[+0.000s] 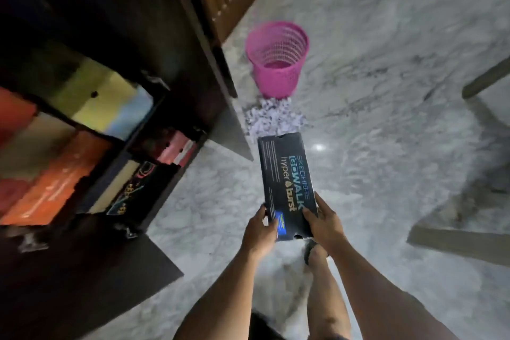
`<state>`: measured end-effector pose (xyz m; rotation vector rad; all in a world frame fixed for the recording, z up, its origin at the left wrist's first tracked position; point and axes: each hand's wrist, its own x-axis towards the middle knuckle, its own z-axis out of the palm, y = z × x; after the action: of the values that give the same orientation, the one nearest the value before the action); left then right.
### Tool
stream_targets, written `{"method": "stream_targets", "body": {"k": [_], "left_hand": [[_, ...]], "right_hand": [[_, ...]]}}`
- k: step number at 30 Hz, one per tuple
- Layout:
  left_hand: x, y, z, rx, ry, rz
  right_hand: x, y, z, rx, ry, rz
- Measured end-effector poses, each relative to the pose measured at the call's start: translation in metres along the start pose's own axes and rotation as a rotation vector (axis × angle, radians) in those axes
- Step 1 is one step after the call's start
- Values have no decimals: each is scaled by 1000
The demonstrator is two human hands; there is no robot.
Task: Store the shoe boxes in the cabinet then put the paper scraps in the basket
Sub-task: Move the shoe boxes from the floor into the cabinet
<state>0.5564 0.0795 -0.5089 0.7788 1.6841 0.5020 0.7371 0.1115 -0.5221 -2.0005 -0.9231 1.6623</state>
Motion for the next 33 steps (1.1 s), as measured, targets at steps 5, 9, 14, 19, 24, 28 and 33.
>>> {"method": "stream_targets", "body": {"k": [5, 9, 14, 19, 24, 28, 33], "left_hand": [[-74, 1, -141, -111, 159, 76], [-96, 35, -239, -140, 321, 130], [-83, 95, -337, -315, 416, 71], [-35, 133, -408, -448, 500, 10], [29, 156, -453, -669, 626, -49], [75, 172, -483, -830, 760, -37], [100, 185, -497, -942, 897, -55]], "right_hand": [[-77, -88, 102, -75, -154, -150], [-113, -190, 178, -107, -251, -294], [-119, -302, 255, -234, -267, -471], [-59, -376, 337, -286, -337, -528], [83, -409, 419, -379, -359, -550], [56, -466, 448, -446, -297, -617], [47, -501, 479, -475, -294, -653]]}}
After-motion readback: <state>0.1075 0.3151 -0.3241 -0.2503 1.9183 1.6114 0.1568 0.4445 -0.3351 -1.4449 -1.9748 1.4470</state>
